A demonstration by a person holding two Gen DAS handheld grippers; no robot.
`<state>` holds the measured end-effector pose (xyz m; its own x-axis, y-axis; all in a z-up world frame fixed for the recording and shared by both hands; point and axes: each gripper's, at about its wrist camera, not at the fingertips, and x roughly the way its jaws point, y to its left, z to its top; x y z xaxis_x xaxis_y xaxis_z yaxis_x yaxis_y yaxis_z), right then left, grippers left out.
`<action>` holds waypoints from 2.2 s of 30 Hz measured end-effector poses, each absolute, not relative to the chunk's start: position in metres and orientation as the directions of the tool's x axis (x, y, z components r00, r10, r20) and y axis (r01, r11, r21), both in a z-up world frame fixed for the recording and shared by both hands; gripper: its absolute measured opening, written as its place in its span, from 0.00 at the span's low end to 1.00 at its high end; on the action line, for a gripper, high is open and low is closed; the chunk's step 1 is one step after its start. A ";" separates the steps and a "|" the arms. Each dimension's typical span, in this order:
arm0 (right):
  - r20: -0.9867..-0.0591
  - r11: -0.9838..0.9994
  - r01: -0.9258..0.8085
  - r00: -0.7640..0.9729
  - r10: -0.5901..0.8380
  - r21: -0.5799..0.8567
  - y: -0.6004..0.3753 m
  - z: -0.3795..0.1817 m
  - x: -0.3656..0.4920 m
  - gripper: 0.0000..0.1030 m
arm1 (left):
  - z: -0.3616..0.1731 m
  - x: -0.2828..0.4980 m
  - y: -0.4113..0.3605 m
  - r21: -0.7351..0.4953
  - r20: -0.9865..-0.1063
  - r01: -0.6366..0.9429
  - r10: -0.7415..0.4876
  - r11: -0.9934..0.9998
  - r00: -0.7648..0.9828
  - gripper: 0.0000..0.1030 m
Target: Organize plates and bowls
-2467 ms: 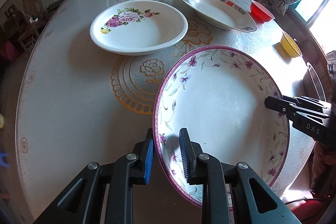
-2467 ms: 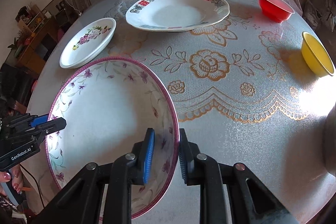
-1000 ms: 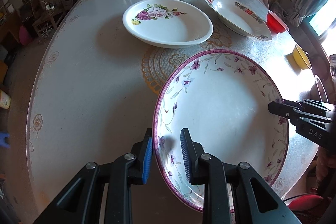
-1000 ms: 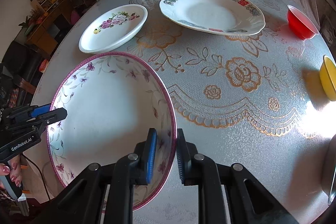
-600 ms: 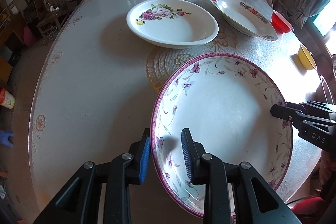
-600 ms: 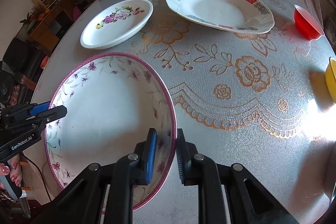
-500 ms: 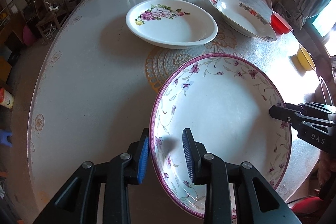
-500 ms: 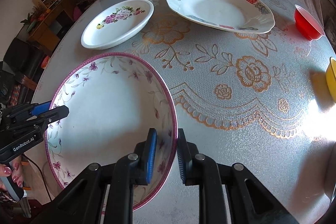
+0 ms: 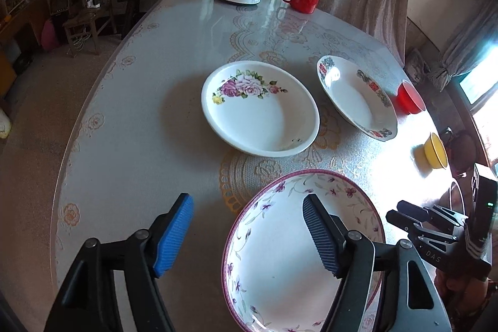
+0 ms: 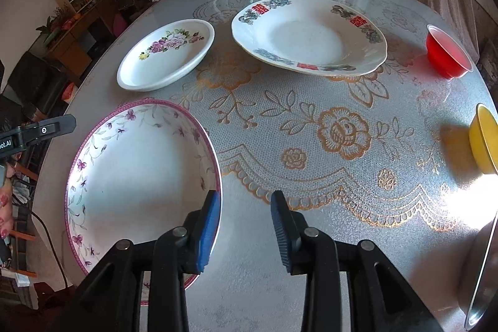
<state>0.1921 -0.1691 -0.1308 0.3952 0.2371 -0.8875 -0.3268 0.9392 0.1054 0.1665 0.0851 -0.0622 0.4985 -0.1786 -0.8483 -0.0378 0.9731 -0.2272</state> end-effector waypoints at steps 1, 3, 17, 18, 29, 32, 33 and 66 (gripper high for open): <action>-0.885 0.943 -0.317 0.402 0.235 0.106 -0.172 -0.131 0.194 0.33 | -0.059 0.169 0.082 -0.222 -0.845 -0.032 -0.176 0.975 0.505 0.75; -0.880 0.949 -0.285 0.406 0.248 0.136 -0.183 -0.131 0.198 0.33 | -0.055 0.175 0.072 -0.218 -0.840 -0.019 -0.178 0.976 0.512 0.79; -0.833 0.984 -0.107 0.523 0.180 0.145 -0.268 -0.122 0.255 0.35 | -0.053 0.195 0.012 -0.212 -0.837 0.032 -0.199 0.977 0.510 0.81; -0.831 0.984 -0.100 0.527 0.178 0.147 -0.273 -0.120 0.260 0.36 | -0.053 0.196 0.010 -0.213 -0.836 0.032 -0.199 0.977 0.512 0.81; -0.820 0.963 -0.022 0.519 0.241 0.269 -0.297 -0.121 0.333 0.40 | -0.052 0.209 -0.015 -0.149 -0.843 0.023 -0.139 0.989 0.520 0.84; -0.822 0.954 -0.011 0.504 0.265 0.301 -0.297 -0.128 0.353 0.40 | -0.052 0.214 -0.017 -0.147 -0.845 0.012 -0.133 0.989 0.518 0.85; -0.821 0.950 -0.013 0.501 0.276 0.312 -0.297 -0.130 0.360 0.40 | -0.051 0.215 -0.017 -0.148 -0.844 0.008 -0.131 0.989 0.520 0.85; -0.841 0.967 -0.194 0.484 0.242 0.166 -0.256 -0.138 0.400 0.28 | -0.059 0.299 -0.049 -0.081 -0.865 0.023 -0.082 0.996 0.496 0.84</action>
<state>0.4001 -0.2563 -0.1381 0.4839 0.2416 -0.8411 -0.1935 0.9669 0.1664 0.2987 -0.0486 -0.0589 0.4957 -0.0817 -0.8646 0.0227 0.9964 -0.0812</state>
